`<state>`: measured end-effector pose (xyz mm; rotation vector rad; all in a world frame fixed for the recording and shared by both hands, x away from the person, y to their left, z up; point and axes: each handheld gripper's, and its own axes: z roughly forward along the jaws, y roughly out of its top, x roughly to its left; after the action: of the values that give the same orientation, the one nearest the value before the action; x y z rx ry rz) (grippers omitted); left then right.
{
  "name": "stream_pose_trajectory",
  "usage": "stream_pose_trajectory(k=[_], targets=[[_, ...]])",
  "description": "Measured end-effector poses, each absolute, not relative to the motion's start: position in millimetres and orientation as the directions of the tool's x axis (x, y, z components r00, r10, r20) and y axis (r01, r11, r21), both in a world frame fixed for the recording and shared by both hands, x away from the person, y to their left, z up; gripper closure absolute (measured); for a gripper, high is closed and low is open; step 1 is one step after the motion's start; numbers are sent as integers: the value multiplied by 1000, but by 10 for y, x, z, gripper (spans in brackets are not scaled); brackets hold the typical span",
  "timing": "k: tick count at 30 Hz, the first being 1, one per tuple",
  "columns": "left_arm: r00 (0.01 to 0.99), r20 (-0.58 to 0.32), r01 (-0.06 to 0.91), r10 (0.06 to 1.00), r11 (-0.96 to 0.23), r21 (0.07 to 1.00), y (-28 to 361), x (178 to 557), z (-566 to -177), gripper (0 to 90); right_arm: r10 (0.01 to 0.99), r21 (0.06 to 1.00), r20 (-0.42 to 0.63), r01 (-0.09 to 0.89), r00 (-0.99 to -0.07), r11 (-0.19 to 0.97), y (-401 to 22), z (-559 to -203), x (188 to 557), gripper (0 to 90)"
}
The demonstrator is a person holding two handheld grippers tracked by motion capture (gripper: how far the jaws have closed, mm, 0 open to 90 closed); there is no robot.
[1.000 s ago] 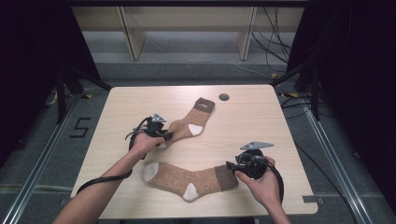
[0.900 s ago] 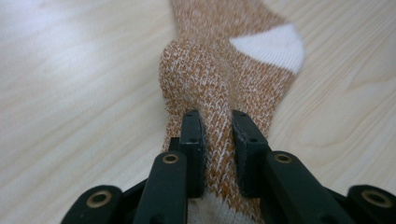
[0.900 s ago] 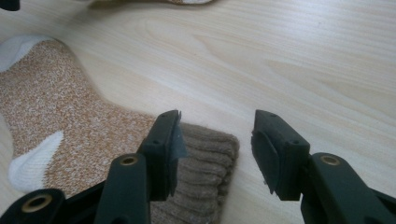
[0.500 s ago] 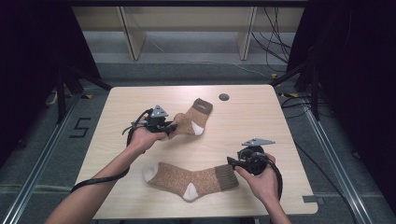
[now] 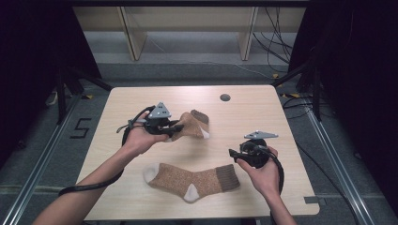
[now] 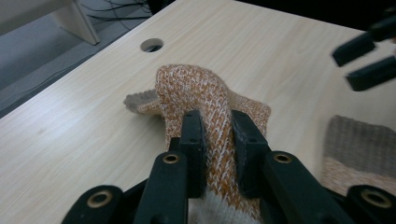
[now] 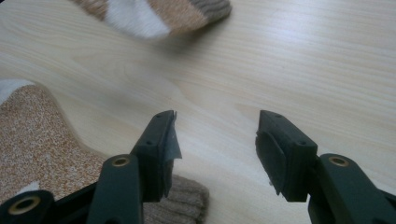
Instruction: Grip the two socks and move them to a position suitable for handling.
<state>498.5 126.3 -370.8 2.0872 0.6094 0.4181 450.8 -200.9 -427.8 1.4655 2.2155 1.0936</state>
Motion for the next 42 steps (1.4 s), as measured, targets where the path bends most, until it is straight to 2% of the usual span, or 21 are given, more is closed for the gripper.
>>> stream_pose_trajectory(k=[1,8,12,14,15,16,18,21,24,26,27,29,31,34,36,42], targets=[[831,63,257,553,-482,838,1254,4930,-3683,764,870,724,148,651,-471,229,-2031,-4269,4521,476],[887,65,194,458,-496,846,1270,4497,-3550,762,870,738,155,641,-468,213,-2032,-4163,4548,466],[914,42,193,403,-524,829,1373,4269,-3631,757,862,738,155,637,-483,224,-1995,-4152,4597,455],[926,35,204,375,-578,790,1464,4187,-3760,751,859,726,164,649,-486,228,-1960,-4171,4616,447],[925,22,224,379,-593,773,1517,4158,-3860,748,864,702,192,680,-466,212,-1916,-4173,4610,442],[918,12,254,396,-612,749,1589,4138,-4004,746,851,710,170,661,-497,244,-1911,-4195,4642,437],[910,-5,298,415,-644,705,1679,4135,-4222,740,833,699,198,670,-516,249,-1823,-4241,4673,430],[892,-27,351,450,-656,668,1778,4156,-4516,729,830,662,217,703,-513,261,-1684,-4292,4704,421],[899,-3,335,437,-684,648,1828,4177,-4594,700,809,660,174,676,-561,327,-1595,-4406,4823,404],[886,-1,345,463,-659,668,1832,4163,-4623,626,809,636,173,690,-562,344,-1544,-4473,4891,398],[889,0,338,457,-657,674,1850,4164,-4611,560,826,605,189,725,-532,329,-1505,-4498,4906,397],[878,5,336,479,-623,706,1901,4156,-4552,447,826,597,168,722,-538,348,-1473,-4567,4982,396],[870,4,335,493,-598,728,1977,4155,-4473,393,823,589,161,722,-545,363,-1440,-4625,5046,406],[839,-28,374,543,-540,754,2148,4149,-4401,415,820,587,148,716,-553,377,-1403,-4665,5104,456],[833,-40,409,551,-567,715,2266,4142,-4444,450,813,561,147,724,-564,401,-1372,-4668,5115,498],[821,-92,477,563,-588,653,2373,4074,-4718,406,811,532,116,725,-573,437,-1329,-4723,5138,553]])
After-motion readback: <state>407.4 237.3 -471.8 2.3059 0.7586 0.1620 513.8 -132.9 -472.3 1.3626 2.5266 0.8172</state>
